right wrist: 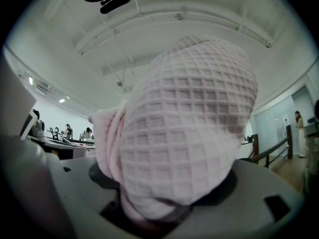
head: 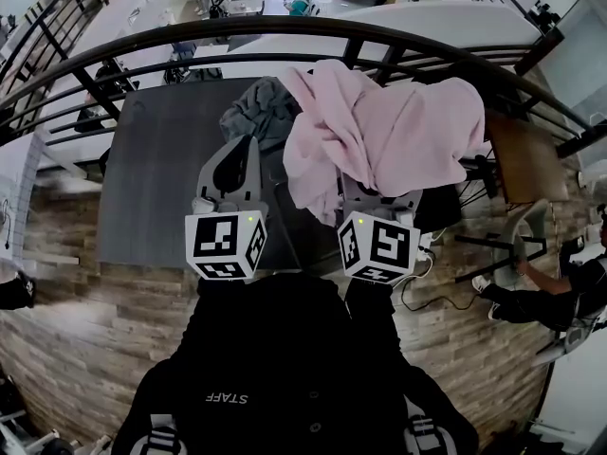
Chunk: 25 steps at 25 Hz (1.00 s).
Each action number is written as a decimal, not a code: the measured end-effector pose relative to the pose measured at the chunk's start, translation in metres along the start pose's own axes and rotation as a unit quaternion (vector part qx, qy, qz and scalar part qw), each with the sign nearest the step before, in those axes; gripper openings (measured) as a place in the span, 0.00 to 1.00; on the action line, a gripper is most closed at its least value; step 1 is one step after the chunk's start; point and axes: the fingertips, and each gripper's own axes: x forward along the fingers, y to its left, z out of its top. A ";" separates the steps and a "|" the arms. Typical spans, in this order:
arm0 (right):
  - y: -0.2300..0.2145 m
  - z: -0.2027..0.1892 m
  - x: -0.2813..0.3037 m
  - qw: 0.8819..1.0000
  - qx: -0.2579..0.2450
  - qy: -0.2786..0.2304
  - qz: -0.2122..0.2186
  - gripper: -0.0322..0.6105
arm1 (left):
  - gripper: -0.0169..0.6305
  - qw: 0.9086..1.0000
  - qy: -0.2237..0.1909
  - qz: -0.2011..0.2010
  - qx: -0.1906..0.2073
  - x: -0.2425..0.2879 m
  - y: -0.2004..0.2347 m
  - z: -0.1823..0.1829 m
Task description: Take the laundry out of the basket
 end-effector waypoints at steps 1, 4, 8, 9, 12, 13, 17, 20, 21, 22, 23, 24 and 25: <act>0.000 0.000 0.000 1.000 0.000 -0.001 0.000 0.66 | 0.03 1.000 0.000 0.000 0.000 0.000 0.000 0.000; 0.003 0.001 -0.001 1.000 0.000 -0.001 0.000 0.66 | 0.03 1.000 0.001 0.000 0.000 -0.002 0.001 -0.001; 0.003 -0.001 -0.001 1.000 -0.001 0.000 0.000 0.66 | 0.03 1.000 0.002 0.000 -0.001 -0.001 0.001 -0.001; 0.002 -0.001 -0.001 1.000 -0.001 0.000 0.000 0.66 | 0.03 1.000 0.002 -0.001 -0.001 -0.001 0.000 -0.002; 0.002 -0.002 -0.002 1.000 0.000 0.001 -0.001 0.66 | 0.03 1.000 0.003 -0.001 -0.002 -0.001 -0.001 -0.002; 0.003 -0.002 -0.002 1.000 -0.001 0.002 -0.002 0.66 | 0.03 1.000 0.003 -0.001 -0.002 -0.002 -0.001 -0.002; 0.002 -0.003 -0.004 1.000 -0.001 0.002 -0.006 0.66 | 0.03 1.000 0.005 0.000 -0.002 -0.003 0.001 -0.003; 0.002 -0.004 -0.004 1.000 -0.001 0.003 -0.006 0.65 | 0.03 1.000 0.006 0.002 -0.004 -0.004 0.001 -0.005; 0.002 -0.004 -0.005 1.000 -0.002 0.003 -0.006 0.66 | 0.03 1.000 0.007 0.002 -0.004 -0.004 0.001 -0.006; 0.002 -0.005 -0.005 1.000 -0.002 0.004 -0.005 0.66 | 0.03 1.000 0.008 0.002 -0.005 -0.004 0.001 -0.007; 0.002 -0.005 -0.005 1.000 -0.001 0.004 -0.004 0.66 | 0.03 1.000 0.009 0.002 -0.005 -0.003 0.000 -0.007; 0.002 -0.005 -0.005 1.000 -0.001 0.004 -0.004 0.66 | 0.03 1.000 0.010 0.001 -0.006 -0.003 -0.001 -0.008; 0.002 -0.006 -0.006 1.000 -0.001 0.005 -0.003 0.66 | 0.03 1.000 0.011 0.001 -0.007 -0.003 -0.001 -0.010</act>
